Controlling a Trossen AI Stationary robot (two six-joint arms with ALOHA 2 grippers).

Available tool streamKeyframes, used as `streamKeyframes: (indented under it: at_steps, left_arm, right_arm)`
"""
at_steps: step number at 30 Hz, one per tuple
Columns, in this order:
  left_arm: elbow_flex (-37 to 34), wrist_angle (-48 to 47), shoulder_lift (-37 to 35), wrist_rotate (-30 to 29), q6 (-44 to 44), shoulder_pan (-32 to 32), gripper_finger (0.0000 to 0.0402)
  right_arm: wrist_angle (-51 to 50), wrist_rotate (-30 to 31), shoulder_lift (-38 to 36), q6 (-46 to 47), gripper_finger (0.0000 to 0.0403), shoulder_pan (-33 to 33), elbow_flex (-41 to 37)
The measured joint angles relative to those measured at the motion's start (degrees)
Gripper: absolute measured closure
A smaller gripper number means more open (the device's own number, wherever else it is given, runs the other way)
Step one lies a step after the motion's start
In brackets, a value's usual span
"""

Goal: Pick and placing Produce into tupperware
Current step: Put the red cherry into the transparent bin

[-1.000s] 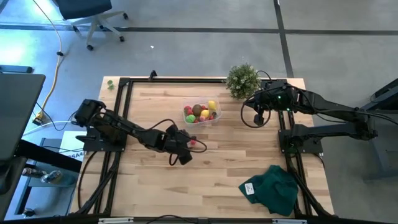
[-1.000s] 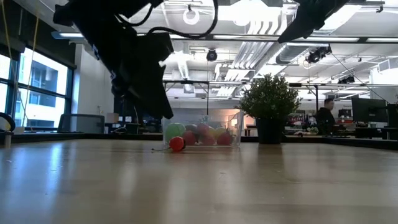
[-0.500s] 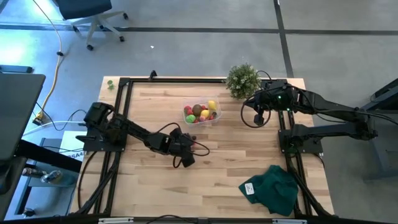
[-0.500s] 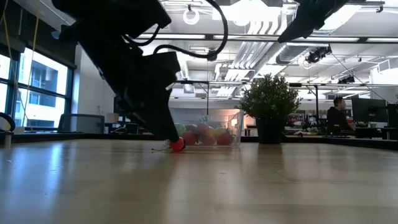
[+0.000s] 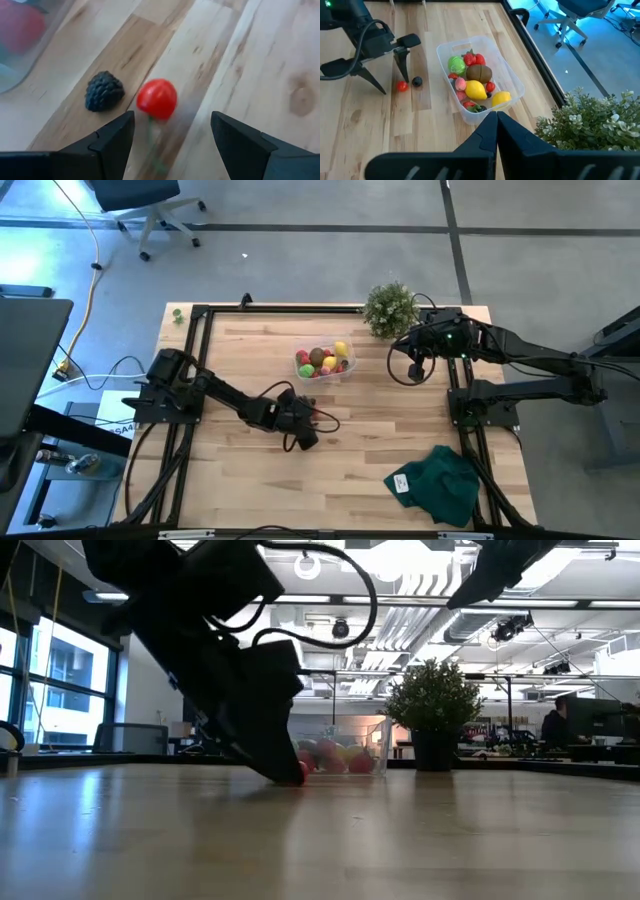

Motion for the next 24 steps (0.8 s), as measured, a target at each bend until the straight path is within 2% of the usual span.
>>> streamKeyframes:
  at_steps: [10, 17, 24]
  left_arm:
    - [0.1, 5.4, 1.2, -1.0, 3.7, 1.9, 0.0149]
    - [0.0, 6.3, 1.3, 3.7, 7.5, 4.3, 0.0149]
    - [0.0, 5.5, 1.3, 5.7, 10.2, 4.0, 0.0149]
  right_arm:
    - [0.0, 0.0, 0.0, 0.0, 0.0402, 0.0, 0.0]
    - [0.0, 0.0, 0.0, 0.0, 0.0402, 0.0, 0.0]
    - [0.0, 0.0, 0.0, 0.0, 0.0402, 0.0, 0.0]
